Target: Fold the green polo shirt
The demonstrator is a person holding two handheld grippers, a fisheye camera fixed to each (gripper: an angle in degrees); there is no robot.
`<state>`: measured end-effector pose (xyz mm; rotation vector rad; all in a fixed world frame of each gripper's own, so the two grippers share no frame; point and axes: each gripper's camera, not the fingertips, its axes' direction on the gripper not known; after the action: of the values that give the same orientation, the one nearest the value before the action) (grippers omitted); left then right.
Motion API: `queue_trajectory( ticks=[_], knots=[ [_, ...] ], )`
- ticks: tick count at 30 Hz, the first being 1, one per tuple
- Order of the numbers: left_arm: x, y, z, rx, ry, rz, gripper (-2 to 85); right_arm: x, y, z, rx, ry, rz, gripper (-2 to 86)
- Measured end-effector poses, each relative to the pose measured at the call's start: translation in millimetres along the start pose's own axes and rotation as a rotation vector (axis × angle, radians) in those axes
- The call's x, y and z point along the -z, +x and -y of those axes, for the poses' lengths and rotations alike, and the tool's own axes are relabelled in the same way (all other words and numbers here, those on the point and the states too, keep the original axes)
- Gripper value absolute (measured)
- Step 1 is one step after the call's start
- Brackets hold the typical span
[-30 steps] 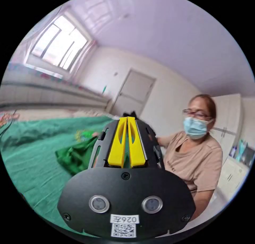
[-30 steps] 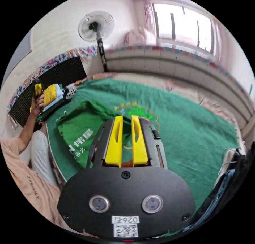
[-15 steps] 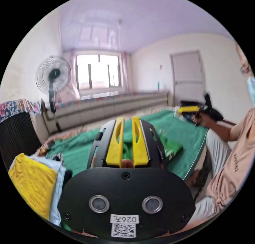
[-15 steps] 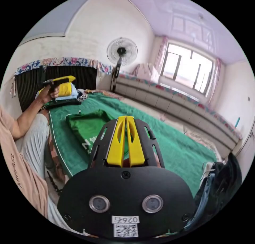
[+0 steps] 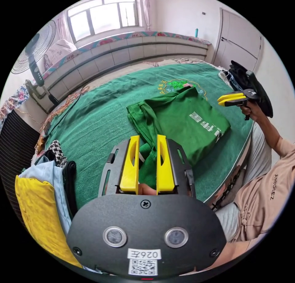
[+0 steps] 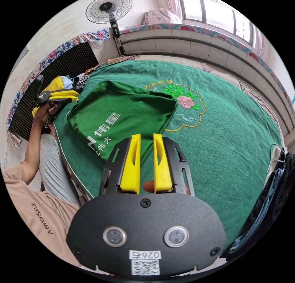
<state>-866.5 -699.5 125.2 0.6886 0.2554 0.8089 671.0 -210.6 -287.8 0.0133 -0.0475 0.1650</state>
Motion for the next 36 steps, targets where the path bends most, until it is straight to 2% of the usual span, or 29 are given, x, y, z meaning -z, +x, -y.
queue_trajectory(
  ticks=[3, 6, 7, 10, 12, 16, 20, 24, 27, 30, 32, 36],
  knots=[
    [7.0, 2.7, 5.5, 0.003, 0.039, -0.050, 9.6, -3.8, 9.7, 14.3, -0.012, -0.024, 0.018, 5.5],
    [-11.7, 11.0, 23.9, -0.016, -0.040, -0.062, 6.6, -11.1, 23.0, 30.0, -0.028, -0.058, 0.009, 5.5],
    [-24.8, 20.6, 33.9, -0.044, -0.098, -0.028, 2.2, -16.6, 28.8, 36.4, -0.031, -0.079, 0.001, 5.3],
    [-52.1, 49.1, 59.2, -0.173, -0.241, 0.185, 0.5, -34.0, 46.2, 53.0, -0.028, -0.138, -0.047, -0.1],
    [-47.4, 46.3, 70.8, -0.149, -0.230, 0.199, 0.1, -40.1, 60.7, 62.4, -0.047, -0.159, -0.098, -0.9],
    [-18.2, 3.9, 73.7, 0.024, -0.114, 0.075, -0.2, -32.7, 94.4, 80.5, -0.075, -0.177, -0.064, -1.2],
    [-16.5, -35.0, 74.9, 0.152, -0.119, -0.097, -0.1, -1.0, 117.2, 95.2, -0.094, -0.116, -0.048, -0.4],
    [-15.8, -46.7, 84.1, 0.183, -0.145, -0.112, 0.1, 15.6, 130.6, 110.3, -0.091, -0.091, 0.022, 1.8],
    [-0.8, -48.4, 94.0, 0.179, -0.137, -0.063, 0.1, 12.0, 138.7, 125.4, -0.059, -0.113, 0.029, 1.7],
    [10.0, -62.4, 98.5, 0.246, -0.160, 0.038, -0.4, 2.8, 146.9, 139.4, 0.000, -0.185, -0.054, -0.6],
    [27.0, -73.6, 99.6, 0.304, -0.173, 0.194, -0.6, 21.1, 160.7, 151.0, -0.006, -0.186, -0.076, -1.0],
    [61.7, -63.1, 112.9, 0.240, -0.080, 0.213, -0.7, 65.4, 168.9, 159.0, 0.005, -0.113, -0.214, -1.0]
  ],
)
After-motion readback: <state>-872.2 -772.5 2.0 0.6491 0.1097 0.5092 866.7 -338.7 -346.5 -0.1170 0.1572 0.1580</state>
